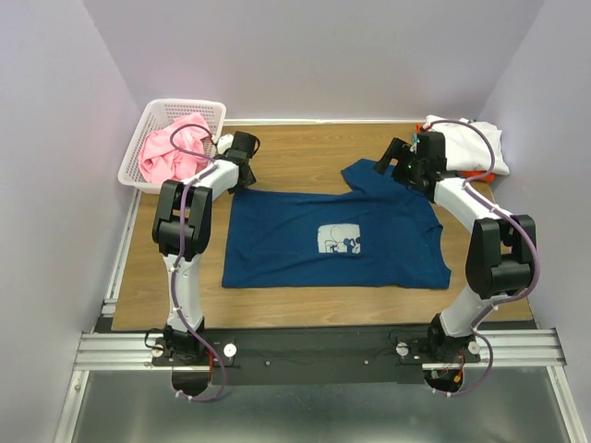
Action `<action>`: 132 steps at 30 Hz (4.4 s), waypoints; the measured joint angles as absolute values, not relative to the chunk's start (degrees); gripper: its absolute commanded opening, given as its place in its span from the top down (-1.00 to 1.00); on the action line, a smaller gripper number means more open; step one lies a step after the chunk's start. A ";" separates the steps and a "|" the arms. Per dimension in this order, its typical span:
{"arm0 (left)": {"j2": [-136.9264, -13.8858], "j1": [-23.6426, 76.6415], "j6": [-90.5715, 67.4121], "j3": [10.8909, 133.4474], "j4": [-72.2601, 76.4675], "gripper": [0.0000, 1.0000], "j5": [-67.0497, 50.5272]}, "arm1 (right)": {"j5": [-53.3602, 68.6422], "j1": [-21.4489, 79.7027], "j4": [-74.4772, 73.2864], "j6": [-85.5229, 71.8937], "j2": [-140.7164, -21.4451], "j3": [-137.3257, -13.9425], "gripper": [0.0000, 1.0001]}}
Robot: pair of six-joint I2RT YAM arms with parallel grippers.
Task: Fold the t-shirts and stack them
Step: Fold the tshirt
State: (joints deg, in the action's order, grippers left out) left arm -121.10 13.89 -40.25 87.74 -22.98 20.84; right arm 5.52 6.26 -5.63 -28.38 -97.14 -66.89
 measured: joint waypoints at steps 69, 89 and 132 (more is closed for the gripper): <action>-111.92 17.26 -35.97 76.64 -17.28 1.00 24.47 | -5.04 11.94 -11.42 -3.81 -133.56 -102.24 0.99; -109.82 17.23 -35.73 76.31 -16.75 1.00 24.43 | -12.32 11.94 -12.58 -2.07 -133.56 -114.52 0.99; -83.13 20.38 -39.11 46.30 -7.51 1.00 21.30 | -20.01 11.97 -10.15 -3.25 -85.21 -60.55 0.99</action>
